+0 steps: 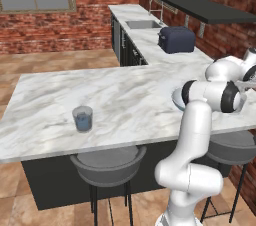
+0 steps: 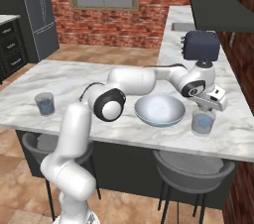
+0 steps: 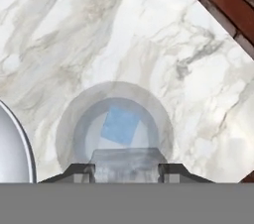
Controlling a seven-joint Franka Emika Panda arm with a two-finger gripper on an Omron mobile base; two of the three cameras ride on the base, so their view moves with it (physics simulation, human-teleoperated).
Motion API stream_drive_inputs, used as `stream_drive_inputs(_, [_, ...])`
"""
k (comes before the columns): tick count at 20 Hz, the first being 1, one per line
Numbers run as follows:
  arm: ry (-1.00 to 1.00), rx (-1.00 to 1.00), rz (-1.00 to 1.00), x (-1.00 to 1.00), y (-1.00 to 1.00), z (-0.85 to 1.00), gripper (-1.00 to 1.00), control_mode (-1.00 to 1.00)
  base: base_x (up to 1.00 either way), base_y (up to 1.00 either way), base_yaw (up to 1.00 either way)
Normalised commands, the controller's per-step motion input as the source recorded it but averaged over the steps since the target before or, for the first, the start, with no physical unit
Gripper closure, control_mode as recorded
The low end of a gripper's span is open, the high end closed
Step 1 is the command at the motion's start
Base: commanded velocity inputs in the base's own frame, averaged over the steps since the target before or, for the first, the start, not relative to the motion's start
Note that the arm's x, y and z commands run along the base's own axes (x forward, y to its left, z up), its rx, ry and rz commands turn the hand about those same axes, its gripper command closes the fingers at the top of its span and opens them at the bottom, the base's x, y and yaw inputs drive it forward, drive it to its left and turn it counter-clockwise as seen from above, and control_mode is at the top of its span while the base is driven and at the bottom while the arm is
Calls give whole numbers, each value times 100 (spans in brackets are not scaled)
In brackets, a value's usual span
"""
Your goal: There are four ice cubes in the ice bowl. Place two ice cubes in each glass of water.
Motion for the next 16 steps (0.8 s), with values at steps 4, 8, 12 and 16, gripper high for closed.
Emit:
stream_drive_inputs(4, [0,2,-3,14,0,-24,100,-100,0,0,0])
stream_drive_inputs(8, [0,0,-3,15,0,-26,100,-100,0,0,0])
stream_drive_inputs(12, [0,0,-4,11,0,-21,100,-100,0,0,0])
stream_drive_inputs(16, [0,0,-4,7,0,-20,100,-100,0,0,0])
